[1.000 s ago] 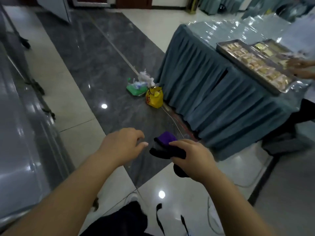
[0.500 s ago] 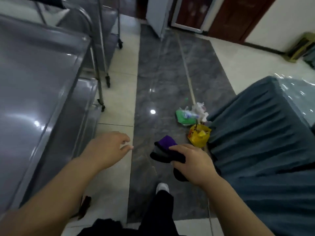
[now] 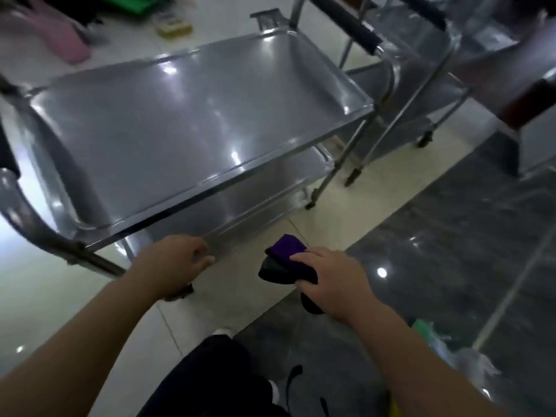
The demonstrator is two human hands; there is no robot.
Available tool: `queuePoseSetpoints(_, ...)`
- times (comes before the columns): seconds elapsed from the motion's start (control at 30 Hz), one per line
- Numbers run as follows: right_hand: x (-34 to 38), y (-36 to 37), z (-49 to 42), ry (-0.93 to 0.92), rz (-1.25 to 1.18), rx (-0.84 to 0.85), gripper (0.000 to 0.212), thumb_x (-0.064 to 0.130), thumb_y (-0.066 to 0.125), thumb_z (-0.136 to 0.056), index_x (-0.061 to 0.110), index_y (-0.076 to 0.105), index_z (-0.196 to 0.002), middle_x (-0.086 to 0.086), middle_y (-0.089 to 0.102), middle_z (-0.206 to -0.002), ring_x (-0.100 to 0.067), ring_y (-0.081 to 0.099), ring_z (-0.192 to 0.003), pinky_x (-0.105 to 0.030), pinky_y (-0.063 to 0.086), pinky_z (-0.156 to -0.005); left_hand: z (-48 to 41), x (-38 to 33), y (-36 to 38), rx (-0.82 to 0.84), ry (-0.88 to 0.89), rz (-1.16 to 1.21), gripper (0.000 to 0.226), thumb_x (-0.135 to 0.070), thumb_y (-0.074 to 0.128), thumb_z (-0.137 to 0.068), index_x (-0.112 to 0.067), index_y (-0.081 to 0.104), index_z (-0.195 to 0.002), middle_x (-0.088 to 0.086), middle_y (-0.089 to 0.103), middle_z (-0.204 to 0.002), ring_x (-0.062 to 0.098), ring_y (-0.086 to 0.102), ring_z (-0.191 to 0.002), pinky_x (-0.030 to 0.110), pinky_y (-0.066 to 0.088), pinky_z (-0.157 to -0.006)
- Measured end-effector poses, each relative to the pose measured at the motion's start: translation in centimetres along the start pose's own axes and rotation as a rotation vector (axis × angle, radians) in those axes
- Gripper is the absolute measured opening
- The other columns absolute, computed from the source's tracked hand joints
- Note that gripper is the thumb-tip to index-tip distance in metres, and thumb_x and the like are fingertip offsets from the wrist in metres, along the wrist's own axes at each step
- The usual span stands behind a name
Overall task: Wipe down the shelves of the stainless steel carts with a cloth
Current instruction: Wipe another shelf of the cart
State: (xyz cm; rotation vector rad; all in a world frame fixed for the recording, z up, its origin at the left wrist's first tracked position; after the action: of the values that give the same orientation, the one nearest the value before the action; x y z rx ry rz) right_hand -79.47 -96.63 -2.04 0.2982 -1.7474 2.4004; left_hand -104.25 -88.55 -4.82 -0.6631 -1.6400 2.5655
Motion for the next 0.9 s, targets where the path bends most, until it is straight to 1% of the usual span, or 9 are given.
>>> queuePoseSetpoints(0.1, 1.3, 0.8, -4.4, -0.124, 0.011, 0.04, 0.047, 0.043, 0.055, -0.086, 0.04, 0.047, -0.132, 0.013, 0.051, -0.133, -0.018, 0.052, -0.11, -0.032, 0.041, -0.089, 0.4, 2.7, 0.8, -0.029, -0.126, 0.043, 0.029, -0.045, 0.049, -0.091, -0.025, 0.059, -0.111, -0.001, 0.062, -0.107, 0.014, 0.058, -0.096, 0.032, 0.049, -0.083)
queuePoseSetpoints(0.2, 2.8, 2.7, -8.6, -0.242, 0.019, 0.087, 0.046, 0.04, 0.059, -0.084, 0.037, 0.052, -0.13, 0.011, 0.055, -0.13, -0.015, 0.054, -0.107, -0.022, 0.034, -0.078, 0.3, 5.3, 2.2, -0.057, -0.249, 0.083, 0.029, -0.045, 0.049, -0.091, -0.028, 0.059, -0.112, -0.005, 0.061, -0.109, 0.013, 0.057, -0.097, 0.031, 0.049, -0.082)
queuePoseSetpoints(0.27, 3.5, 4.3, -11.2, -0.299, 0.021, 0.127, 0.046, 0.038, 0.06, -0.083, 0.036, 0.054, -0.128, 0.011, 0.056, -0.126, -0.014, 0.054, -0.105, -0.021, 0.031, -0.074, 0.1, 6.8, 3.3, -0.075, -0.306, 0.1, 0.027, -0.046, 0.049, -0.09, -0.031, 0.06, -0.109, -0.008, 0.062, -0.107, 0.013, 0.058, -0.095, 0.03, 0.049, -0.079)
queuePoseSetpoints(0.4, 5.0, 7.7, -15.6, -0.43, 0.061, 0.212, 0.046, 0.042, 0.058, -0.082, 0.039, 0.052, -0.128, 0.014, 0.054, -0.127, -0.016, 0.053, -0.105, -0.027, 0.04, -0.085, 0.1, 9.5, 5.8, -0.096, -0.442, 0.155, 0.026, -0.047, 0.047, -0.091, -0.031, 0.06, -0.107, -0.008, 0.061, -0.104, 0.012, 0.058, -0.092, 0.028, 0.048, -0.073)
queuePoseSetpoints(0.47, 5.7, 9.4, -17.6, -0.488, 0.092, 0.254, 0.047, 0.044, 0.057, -0.083, 0.04, 0.05, -0.129, 0.012, 0.052, -0.13, -0.018, 0.052, -0.107, -0.034, 0.043, -0.09, 0.3, 10.7, 7.3, -0.118, -0.511, 0.178, 0.026, -0.046, 0.048, -0.091, -0.031, 0.06, -0.108, -0.008, 0.063, -0.104, 0.012, 0.059, -0.091, 0.028, 0.049, -0.073)
queuePoseSetpoints(0.53, 6.3, 11.1, -19.6, -0.543, 0.106, 0.281, 0.048, 0.043, 0.057, -0.084, 0.04, 0.048, -0.131, 0.011, 0.051, -0.133, -0.021, 0.051, -0.11, -0.036, 0.042, -0.091, 0.5, 11.9, 9.0, -0.149, -0.586, 0.222, 0.027, -0.047, 0.049, -0.09, -0.03, 0.061, -0.108, -0.009, 0.063, -0.105, 0.012, 0.059, -0.093, 0.03, 0.05, -0.076)
queuePoseSetpoints(0.67, 7.4, 14.7, -23.3, -0.669, 0.163, 0.29, 0.047, 0.044, 0.055, -0.086, 0.042, 0.045, -0.132, 0.012, 0.047, -0.137, -0.019, 0.048, -0.115, -0.036, 0.04, -0.095, 0.4, 13.4, 12.8, -0.21, -0.709, 0.283, 0.029, -0.047, 0.049, -0.09, -0.034, 0.059, -0.114, -0.012, 0.061, -0.105, 0.01, 0.059, -0.095, 0.031, 0.051, -0.078)
queuePoseSetpoints(0.77, 7.8, 17.2, -25.8, -0.759, 0.151, 0.266, 0.047, 0.043, 0.057, -0.087, 0.04, 0.046, -0.133, 0.014, 0.048, -0.136, -0.016, 0.048, -0.114, -0.03, 0.04, -0.09, -0.3, 14.2, 15.4, -0.307, -0.776, 0.301, 0.029, -0.045, 0.051, -0.09, -0.035, 0.059, -0.116, -0.011, 0.061, -0.106, 0.011, 0.059, -0.094, 0.031, 0.052, -0.077)
queuePoseSetpoints(0.9, 7.9, 19.9, -29.2, -0.829, 0.135, 0.195, 0.047, 0.045, 0.058, -0.086, 0.041, 0.047, -0.132, 0.015, 0.048, -0.134, -0.014, 0.049, -0.11, -0.029, 0.037, -0.088, -2.8, 14.8, 18.4, -0.397, -0.746, 0.244, 0.031, -0.04, 0.05, -0.091, -0.029, 0.059, -0.119, -0.009, 0.058, -0.117, 0.015, 0.058, -0.102, 0.032, 0.052, -0.08)
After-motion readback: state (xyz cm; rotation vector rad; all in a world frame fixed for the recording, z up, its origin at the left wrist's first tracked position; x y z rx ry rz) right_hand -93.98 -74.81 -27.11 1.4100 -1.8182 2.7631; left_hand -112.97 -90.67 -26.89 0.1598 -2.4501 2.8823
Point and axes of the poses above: each hand's wrist, its own z-axis away from the middle knuckle, its own y-axis out of the palm, x = y × z, the point moved 5 cm from there along -z, towards the middle knuckle
